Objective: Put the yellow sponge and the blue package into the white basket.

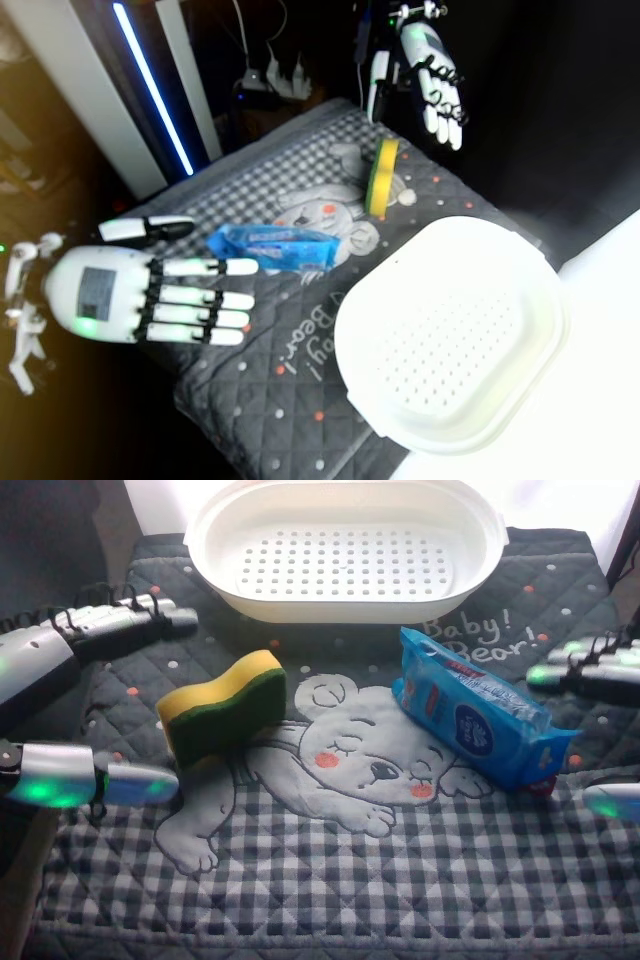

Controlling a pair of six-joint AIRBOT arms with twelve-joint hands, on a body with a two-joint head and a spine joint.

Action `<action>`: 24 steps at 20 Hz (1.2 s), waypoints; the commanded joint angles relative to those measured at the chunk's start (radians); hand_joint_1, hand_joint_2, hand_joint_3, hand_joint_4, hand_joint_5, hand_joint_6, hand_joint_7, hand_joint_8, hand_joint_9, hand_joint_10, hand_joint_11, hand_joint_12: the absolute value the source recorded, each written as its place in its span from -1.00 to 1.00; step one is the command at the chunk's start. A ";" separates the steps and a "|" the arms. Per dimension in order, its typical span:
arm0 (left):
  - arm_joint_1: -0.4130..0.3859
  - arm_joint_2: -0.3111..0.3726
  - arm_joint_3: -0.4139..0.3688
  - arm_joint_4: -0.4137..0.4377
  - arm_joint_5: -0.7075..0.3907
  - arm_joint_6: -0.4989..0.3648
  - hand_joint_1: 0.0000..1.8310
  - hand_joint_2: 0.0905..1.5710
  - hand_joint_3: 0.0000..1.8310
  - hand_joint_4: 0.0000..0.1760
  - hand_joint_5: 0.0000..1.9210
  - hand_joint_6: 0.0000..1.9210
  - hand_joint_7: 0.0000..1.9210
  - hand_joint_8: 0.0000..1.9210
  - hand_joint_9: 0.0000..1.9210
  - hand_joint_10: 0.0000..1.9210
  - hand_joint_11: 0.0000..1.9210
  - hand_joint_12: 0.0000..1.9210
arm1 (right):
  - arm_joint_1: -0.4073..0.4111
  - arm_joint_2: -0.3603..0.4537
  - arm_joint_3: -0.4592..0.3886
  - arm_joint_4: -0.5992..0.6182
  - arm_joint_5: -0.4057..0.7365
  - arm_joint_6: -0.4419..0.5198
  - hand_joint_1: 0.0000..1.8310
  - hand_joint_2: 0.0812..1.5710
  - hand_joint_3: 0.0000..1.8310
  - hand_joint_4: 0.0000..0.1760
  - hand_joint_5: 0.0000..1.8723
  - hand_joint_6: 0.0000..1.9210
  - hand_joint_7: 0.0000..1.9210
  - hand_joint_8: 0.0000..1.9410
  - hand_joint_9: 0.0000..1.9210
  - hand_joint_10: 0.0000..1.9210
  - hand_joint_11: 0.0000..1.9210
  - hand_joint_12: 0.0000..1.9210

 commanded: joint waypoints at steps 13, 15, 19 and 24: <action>-0.052 -0.058 0.030 -0.024 -0.066 0.024 -0.12 -0.01 -1.00 0.02 -0.89 -1.00 -0.99 -1.00 -1.00 -1.00 -1.00 -0.62 | 0.069 0.002 -0.011 0.033 0.175 0.004 -0.28 -0.02 -1.00 1.00 -1.00 -1.00 -1.00 -1.00 -1.00 -1.00 -0.98 -0.99; -0.067 -0.069 0.037 -0.026 -0.061 0.030 -0.16 -0.03 -1.00 -0.15 -0.90 -1.00 -1.00 -1.00 -1.00 -1.00 -1.00 -0.80 | 0.113 -0.025 -0.001 0.002 0.148 0.002 -0.31 -0.04 -1.00 1.00 -1.00 -1.00 -1.00 -1.00 -1.00 -1.00 -1.00 -1.00; -0.125 -0.125 0.084 -0.016 0.000 0.034 -0.23 0.02 -0.99 -0.20 -0.90 -0.99 -1.00 -1.00 -1.00 -1.00 -1.00 -1.00 | 0.128 -0.067 0.017 0.004 0.137 0.002 -0.27 -0.07 -1.00 1.00 -1.00 -1.00 -1.00 -1.00 -1.00 -1.00 -1.00 -1.00; -0.163 -0.187 0.144 -0.017 0.097 0.039 0.07 0.09 -0.99 -0.50 -0.78 -0.99 -0.88 -1.00 -0.91 -0.99 -0.88 -0.92 | 0.141 -0.124 0.059 0.016 0.068 0.002 -0.30 -0.06 -1.00 1.00 -1.00 -1.00 -1.00 -1.00 -1.00 -1.00 -0.98 -0.99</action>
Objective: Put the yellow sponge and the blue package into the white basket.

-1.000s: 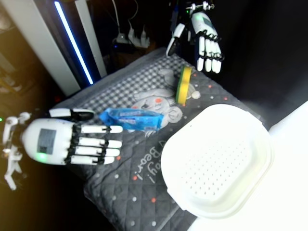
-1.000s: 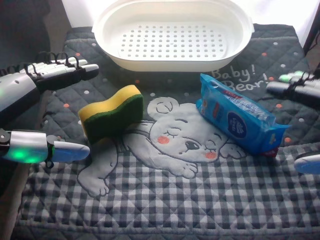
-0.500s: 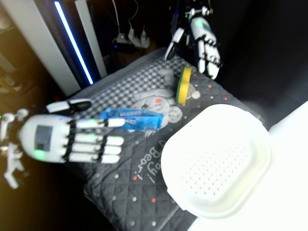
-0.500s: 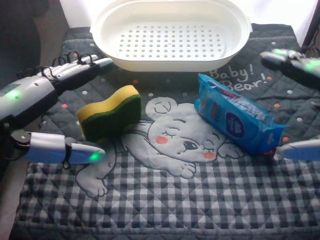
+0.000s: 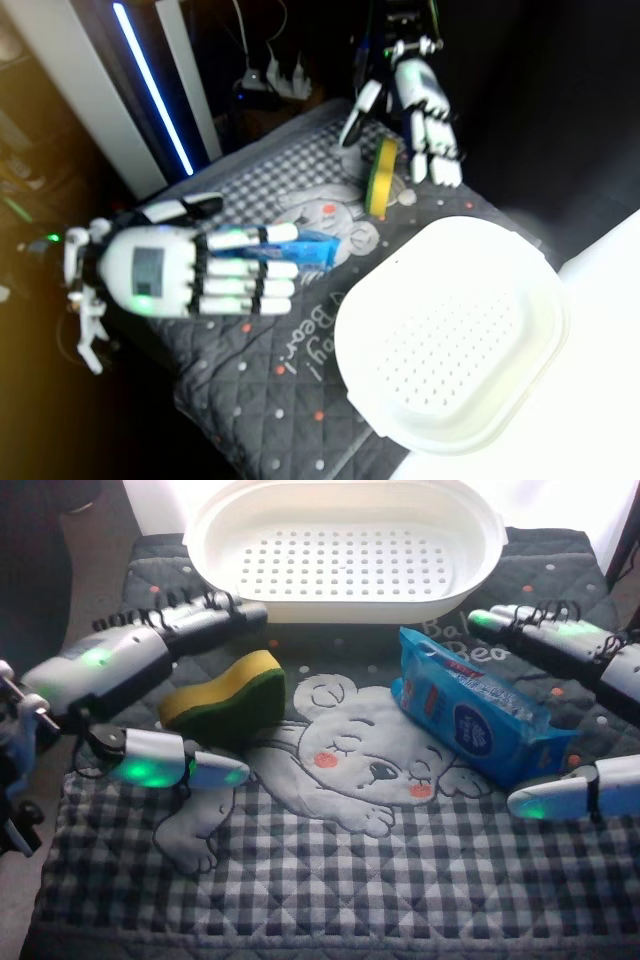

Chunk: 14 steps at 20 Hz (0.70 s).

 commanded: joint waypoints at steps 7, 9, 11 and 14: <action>-0.022 -0.046 0.052 -0.038 -0.026 -0.003 0.12 0.14 -1.00 0.20 -0.56 -0.99 -0.64 -0.99 -0.71 -0.98 -1.00 -0.16 | 0.008 -0.053 0.045 0.038 0.047 0.004 0.03 0.12 -1.00 0.90 -0.51 -0.99 -0.71 -0.99 -0.74 -0.97 -0.70 -0.77; -0.023 -0.064 0.066 -0.044 -0.007 -0.003 0.25 0.23 -1.00 -1.00 -0.31 -0.99 -0.45 -0.99 -0.55 -0.97 -1.00 -0.12 | 0.008 -0.063 0.054 0.041 0.031 0.004 0.33 0.29 -0.99 -1.00 -0.11 -0.98 -0.21 -0.98 -0.17 -0.94 -0.32 -0.33; -0.024 -0.076 0.072 -0.053 -0.012 -0.003 0.36 0.41 -1.00 -1.00 0.10 -0.37 -0.16 0.40 -0.20 -0.38 -0.72 0.57 | 0.008 -0.065 0.059 0.041 0.019 0.004 0.61 0.34 -1.00 -1.00 -0.01 -0.08 0.12 -0.45 0.07 -0.06 -0.10 0.56; -0.030 -0.073 0.069 -0.052 -0.036 -0.003 0.36 0.39 -1.00 -1.00 0.18 -0.22 -0.13 0.24 -0.14 -0.35 -0.50 0.43 | 0.009 -0.064 0.067 0.041 0.017 0.004 0.51 0.36 -1.00 -1.00 -0.07 0.07 0.15 -0.35 0.08 0.16 0.03 -0.19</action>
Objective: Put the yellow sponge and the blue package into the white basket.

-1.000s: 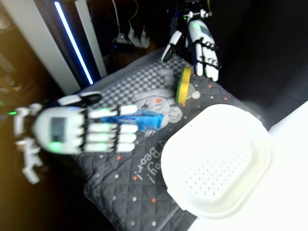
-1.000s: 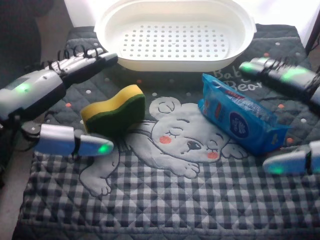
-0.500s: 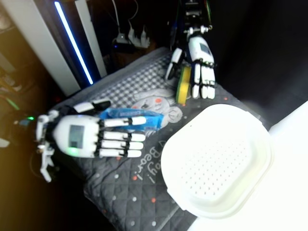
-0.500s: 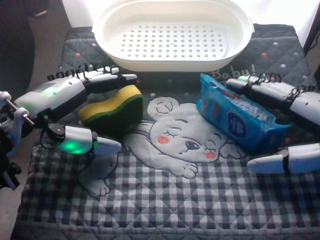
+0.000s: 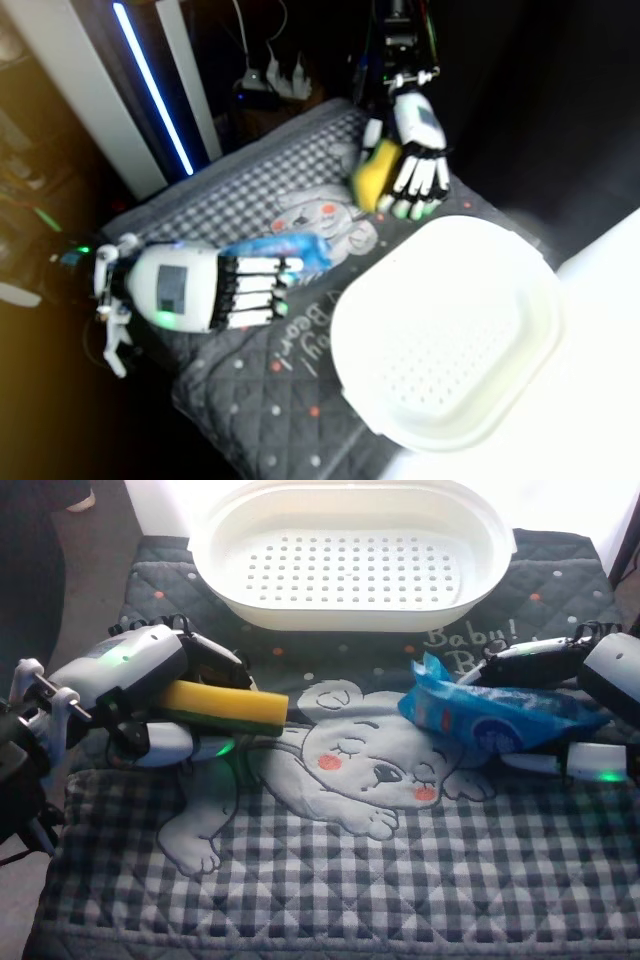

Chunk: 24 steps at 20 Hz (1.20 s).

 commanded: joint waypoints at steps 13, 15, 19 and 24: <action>-0.307 0.079 0.013 0.175 -0.176 0.000 0.35 0.39 -1.00 -1.00 -0.06 0.05 0.11 -0.01 0.33 -0.82 0.01 0.13 | 0.269 0.038 0.071 -0.118 0.034 0.017 0.51 0.36 -1.00 -1.00 0.01 -0.07 0.09 -0.16 0.04 0.17 0.05 -0.25; -0.384 0.027 0.074 0.195 -0.099 0.000 0.39 0.36 -1.00 -1.00 -0.03 -0.09 0.18 -0.05 0.45 -0.79 0.13 0.11 | 0.344 0.004 0.130 -0.124 -0.004 0.017 0.51 0.35 -1.00 -1.00 0.00 -0.03 0.12 -0.20 0.04 0.17 0.02 -0.23; -0.528 -0.101 0.246 0.198 0.047 -0.022 0.40 0.34 -1.00 -1.00 0.03 -0.19 0.19 -0.05 0.45 -0.86 0.10 -0.01 | 0.502 -0.100 0.284 -0.124 -0.148 0.007 0.51 0.35 -1.00 -1.00 -0.01 0.05 0.10 -0.21 0.06 0.11 0.04 -0.27; -0.621 -0.368 0.629 0.246 0.383 -0.199 0.39 0.38 -1.00 -1.00 -0.03 -0.14 0.12 0.09 0.42 -0.88 0.00 0.13 | 0.609 -0.299 0.585 -0.128 -0.491 0.004 0.34 0.40 -1.00 -1.00 -0.06 0.10 0.12 -0.05 0.30 -0.79 0.06 -0.19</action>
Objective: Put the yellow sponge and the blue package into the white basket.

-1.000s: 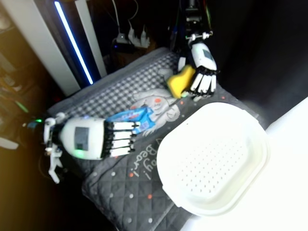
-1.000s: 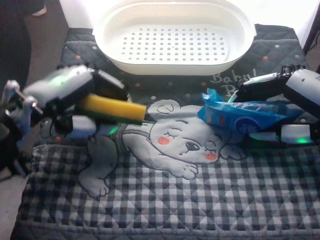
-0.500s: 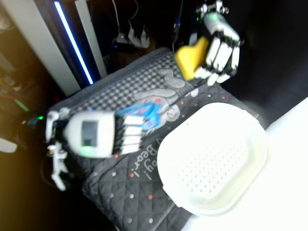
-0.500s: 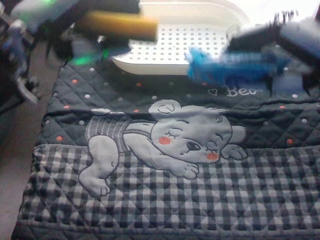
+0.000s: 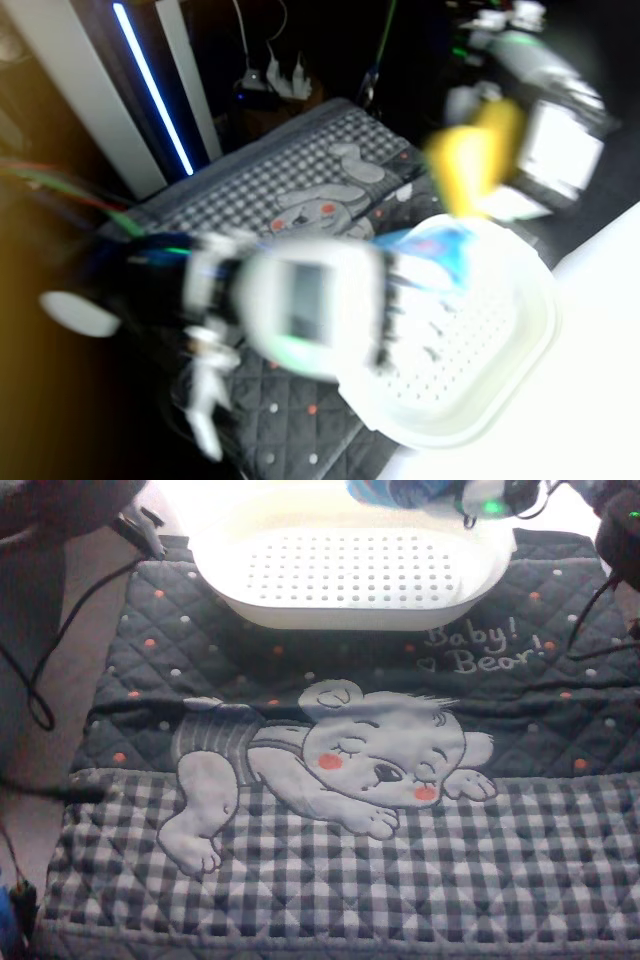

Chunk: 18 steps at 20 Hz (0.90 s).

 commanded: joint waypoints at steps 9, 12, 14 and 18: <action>-0.016 -0.086 0.088 0.046 0.082 -0.010 0.34 0.47 -1.00 -1.00 -0.18 0.11 -0.02 0.30 0.29 -0.97 -0.15 0.04 | 0.038 -0.085 0.104 -0.057 -0.075 0.077 0.34 0.42 -1.00 -1.00 -0.10 0.14 0.09 0.02 0.20 -0.99 -0.19 -0.13; -0.019 -0.073 0.070 0.047 0.074 -0.010 -0.03 0.48 -1.00 -0.24 -0.60 -0.98 -0.54 -0.97 -0.43 -1.00 -0.64 -0.24 | 0.038 -0.084 0.099 -0.066 -0.068 0.083 -0.30 0.22 -1.00 0.93 -0.86 -0.97 -0.93 -0.97 -0.95 -1.00 -0.98 -0.90; -0.014 -0.065 0.059 0.055 0.066 -0.010 -0.20 0.35 -1.00 -0.61 -0.77 -1.00 -0.80 -1.00 -0.70 -1.00 -0.93 -0.07 | 0.038 -0.066 0.075 -0.068 -0.063 0.083 -0.38 0.16 -1.00 1.00 -0.95 -0.99 -1.00 -1.00 -1.00 -1.00 -1.00 -1.00; 0.065 0.064 -0.105 0.006 -0.081 -0.019 -0.13 0.37 -0.99 0.15 -0.81 -1.00 -0.89 -0.99 -0.89 -0.99 -1.00 -0.50 | -0.025 0.059 -0.091 -0.030 0.093 0.083 -0.44 0.18 -1.00 1.00 -0.94 -1.00 -1.00 -1.00 -1.00 -1.00 -1.00 -1.00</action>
